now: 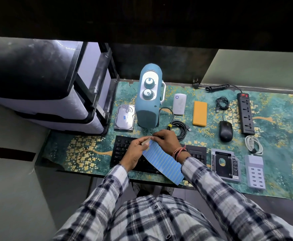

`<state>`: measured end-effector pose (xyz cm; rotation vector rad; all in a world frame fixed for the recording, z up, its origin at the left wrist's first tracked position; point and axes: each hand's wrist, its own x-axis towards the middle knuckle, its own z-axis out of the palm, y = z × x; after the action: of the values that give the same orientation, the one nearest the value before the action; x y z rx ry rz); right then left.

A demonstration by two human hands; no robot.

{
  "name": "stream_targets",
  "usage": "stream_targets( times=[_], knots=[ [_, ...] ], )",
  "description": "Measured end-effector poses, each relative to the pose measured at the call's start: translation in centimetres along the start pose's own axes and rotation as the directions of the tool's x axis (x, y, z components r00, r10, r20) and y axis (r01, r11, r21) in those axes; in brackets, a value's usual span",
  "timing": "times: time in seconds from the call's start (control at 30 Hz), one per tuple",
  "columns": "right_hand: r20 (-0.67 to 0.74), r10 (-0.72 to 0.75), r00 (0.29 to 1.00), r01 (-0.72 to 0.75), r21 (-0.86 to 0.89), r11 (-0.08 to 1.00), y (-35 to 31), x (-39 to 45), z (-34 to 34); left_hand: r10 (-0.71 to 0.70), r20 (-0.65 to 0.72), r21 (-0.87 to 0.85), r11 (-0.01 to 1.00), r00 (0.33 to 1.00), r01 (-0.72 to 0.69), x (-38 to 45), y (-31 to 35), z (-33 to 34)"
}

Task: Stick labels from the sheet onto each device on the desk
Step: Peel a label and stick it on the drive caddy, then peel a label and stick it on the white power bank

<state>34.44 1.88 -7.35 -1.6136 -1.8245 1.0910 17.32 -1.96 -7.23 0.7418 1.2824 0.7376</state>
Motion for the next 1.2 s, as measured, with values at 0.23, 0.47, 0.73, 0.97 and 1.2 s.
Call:
stream_targets(
  times=[0.23, 0.47, 0.73, 0.97, 1.2],
  knots=[
    [0.019, 0.031, 0.999, -0.032, 0.037, 0.999, 0.6, 0.3, -0.3, -0.016, -0.009, 0.003, 1.000, 1.000, 0.016, 0.2, 0.0, 0.0],
    [-0.002, 0.130, 0.992, -0.128, 0.125, 0.984, 0.8, 0.2, -0.8, -0.037, -0.037, -0.002, 0.999, 0.999, 0.037, 0.6, -0.5, 0.0],
    [-0.059, 0.269, 0.961, -0.241, 0.294, 0.925, 1.6, -0.2, -1.6, -0.136, -0.348, 0.073, 0.983, 0.928, 0.171, 2.0, -2.0, -0.6],
    [-0.105, 0.373, 0.922, -0.292, 0.446, 0.846, 3.0, -1.1, -3.1, 0.038, -0.618, 0.486, 0.804, 0.786, 0.343, 3.0, -2.5, 0.7],
    [-0.164, 0.510, 0.844, -0.332, 0.588, 0.738, 4.4, -2.1, -5.1, 0.299, -0.318, 0.659, 0.752, 0.900, -0.017, 3.7, -1.5, 6.9]
  ],
)
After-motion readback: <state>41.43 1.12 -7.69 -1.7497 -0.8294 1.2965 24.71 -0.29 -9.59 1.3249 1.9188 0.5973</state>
